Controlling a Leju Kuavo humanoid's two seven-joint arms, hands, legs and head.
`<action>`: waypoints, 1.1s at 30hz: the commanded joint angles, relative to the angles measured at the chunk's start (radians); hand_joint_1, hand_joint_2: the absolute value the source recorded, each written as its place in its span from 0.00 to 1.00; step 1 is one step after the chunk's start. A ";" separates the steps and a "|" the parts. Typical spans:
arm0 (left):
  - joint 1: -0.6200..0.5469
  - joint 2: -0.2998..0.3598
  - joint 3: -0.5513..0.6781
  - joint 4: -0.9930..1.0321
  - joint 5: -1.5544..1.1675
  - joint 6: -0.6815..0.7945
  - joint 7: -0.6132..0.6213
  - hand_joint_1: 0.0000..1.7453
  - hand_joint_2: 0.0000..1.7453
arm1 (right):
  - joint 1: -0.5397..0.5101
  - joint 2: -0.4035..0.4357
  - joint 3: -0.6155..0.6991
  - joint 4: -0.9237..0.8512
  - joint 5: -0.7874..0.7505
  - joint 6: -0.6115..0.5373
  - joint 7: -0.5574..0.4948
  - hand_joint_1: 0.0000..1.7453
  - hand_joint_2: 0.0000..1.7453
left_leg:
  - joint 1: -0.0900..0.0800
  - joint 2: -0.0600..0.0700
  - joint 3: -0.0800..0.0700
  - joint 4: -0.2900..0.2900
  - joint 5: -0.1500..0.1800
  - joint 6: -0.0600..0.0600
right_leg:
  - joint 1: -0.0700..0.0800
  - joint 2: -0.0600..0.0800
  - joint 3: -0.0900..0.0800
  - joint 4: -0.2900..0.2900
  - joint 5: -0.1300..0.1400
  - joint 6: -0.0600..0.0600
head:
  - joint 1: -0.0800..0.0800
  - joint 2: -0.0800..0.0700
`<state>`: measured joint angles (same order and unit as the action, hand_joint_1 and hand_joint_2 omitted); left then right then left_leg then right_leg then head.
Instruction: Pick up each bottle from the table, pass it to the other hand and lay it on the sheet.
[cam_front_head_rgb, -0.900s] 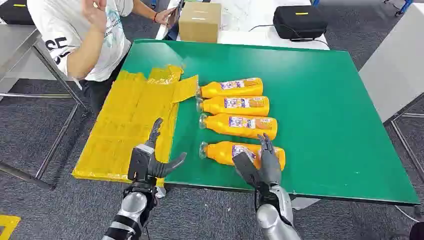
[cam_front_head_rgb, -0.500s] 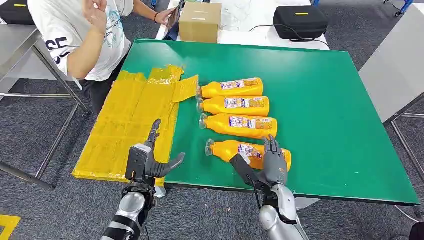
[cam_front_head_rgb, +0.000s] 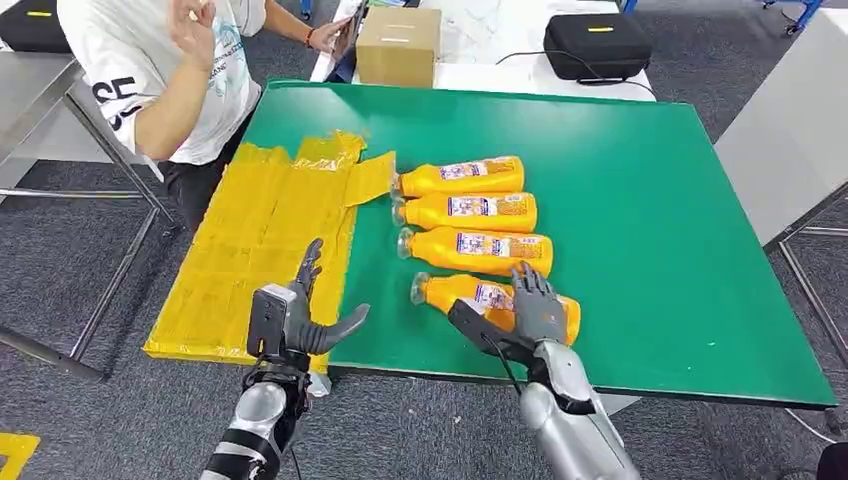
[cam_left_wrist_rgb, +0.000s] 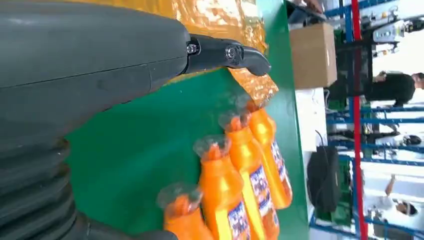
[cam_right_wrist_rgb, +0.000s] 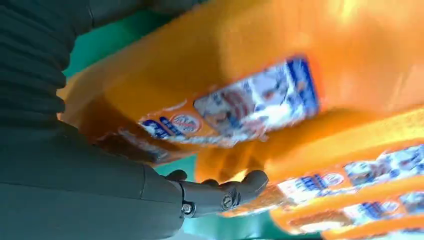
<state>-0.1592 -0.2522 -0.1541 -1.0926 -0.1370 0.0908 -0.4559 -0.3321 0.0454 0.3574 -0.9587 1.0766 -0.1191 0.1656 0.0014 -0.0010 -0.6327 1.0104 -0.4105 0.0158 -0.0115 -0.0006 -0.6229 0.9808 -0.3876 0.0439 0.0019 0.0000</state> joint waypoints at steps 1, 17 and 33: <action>-0.063 0.002 0.043 0.111 0.020 -0.031 -0.004 0.00 1.00 | -0.098 -0.029 0.088 0.236 -0.058 0.060 -0.031 1.00 1.00 | 0.000 -0.001 0.004 -0.001 0.000 0.000 | 0.000 -0.001 0.005 -0.001 0.000 -0.001 | 0.000 0.000; -0.100 0.013 0.038 0.175 0.045 -0.065 -0.024 0.00 1.00 | -0.137 -0.030 0.114 0.255 -0.247 0.085 -0.134 1.00 1.00 | 0.001 0.003 0.014 -0.001 -0.001 -0.001 | 0.002 0.001 0.013 -0.002 0.002 -0.004 | 0.000 0.000; -0.110 0.027 -0.012 0.135 0.021 -0.004 0.011 0.00 1.00 | -0.025 0.114 0.061 -0.032 -0.422 -0.219 -0.258 1.00 1.00 | 0.001 0.004 0.007 0.000 -0.001 -0.001 | 0.001 0.003 0.006 0.000 0.001 -0.004 | 0.000 0.000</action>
<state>-0.2219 -0.2518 -0.1400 -1.0021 -0.1167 0.0831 -0.4543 -0.3529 0.1362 0.4315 -0.9693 0.6714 -0.3281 -0.0778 0.0020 0.0037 -0.6284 1.0103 -0.4102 0.0153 -0.0108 0.0024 -0.6194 0.9816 -0.3858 0.0410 0.0019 0.0000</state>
